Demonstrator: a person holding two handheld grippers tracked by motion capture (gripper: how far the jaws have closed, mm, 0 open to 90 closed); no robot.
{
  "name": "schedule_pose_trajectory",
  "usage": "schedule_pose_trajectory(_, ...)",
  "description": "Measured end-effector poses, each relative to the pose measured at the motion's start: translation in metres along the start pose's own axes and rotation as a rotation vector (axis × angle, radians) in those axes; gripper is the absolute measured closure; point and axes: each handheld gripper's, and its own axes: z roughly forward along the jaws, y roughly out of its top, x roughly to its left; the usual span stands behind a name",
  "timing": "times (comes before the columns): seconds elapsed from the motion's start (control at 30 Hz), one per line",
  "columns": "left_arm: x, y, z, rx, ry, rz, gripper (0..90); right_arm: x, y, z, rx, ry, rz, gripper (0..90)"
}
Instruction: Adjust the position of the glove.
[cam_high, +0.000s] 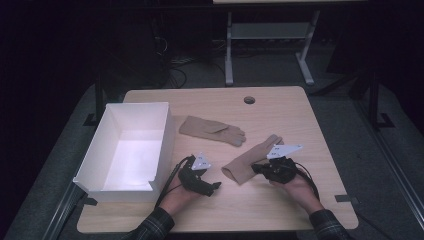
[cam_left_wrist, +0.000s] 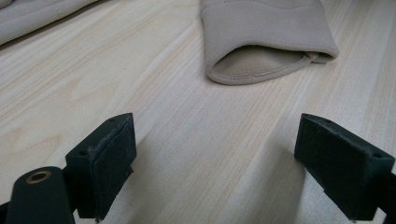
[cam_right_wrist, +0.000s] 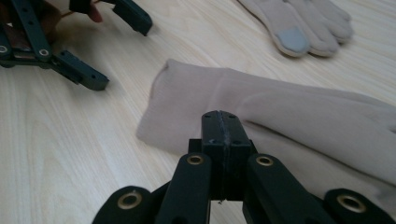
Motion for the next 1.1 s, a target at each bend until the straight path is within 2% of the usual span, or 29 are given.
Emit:
schedule_pose_trajectory(0.37, 0.0, 0.0, 0.0, 0.0, 0.001, 0.001, 12.0, 0.013, 0.008, 0.028, 0.042, 0.043, -0.018, 90.0)
schedule_pose_trajectory(0.4, 0.001, 0.0, 0.0, 0.001, 0.003, 0.008, 12.0, 0.015, 0.008, 0.033, 0.066, 0.047, -0.023, 90.0)
schedule_pose_trajectory(0.5, 0.0, 0.0, 0.0, 0.001, 0.001, 0.003, 12.0, 0.017, 0.005, 0.038, 0.089, 0.035, -0.052, 90.0)
schedule_pose_trajectory(0.57, 0.0, 0.0, 0.0, 0.004, 0.0, 0.006, 12.0, 0.016, 0.004, 0.038, 0.088, 0.042, -0.04, 90.0)
schedule_pose_trajectory(0.77, 0.001, 0.0, 0.0, 0.004, 0.002, 0.011, 12.0, 0.014, 0.0, 0.033, 0.092, 0.046, -0.046, 90.0)
schedule_pose_trajectory(0.93, 0.0, 0.0, 0.0, 0.001, -0.001, 0.002, 12.1, 0.009, -0.006, 0.023, 0.107, 0.04, -0.032, 90.0)
schedule_pose_trajectory(1.1, 0.001, 0.0, 0.0, 0.005, 0.002, 0.013, 12.0, 0.004, -0.015, 0.011, 0.112, 0.024, -0.017, 90.0)
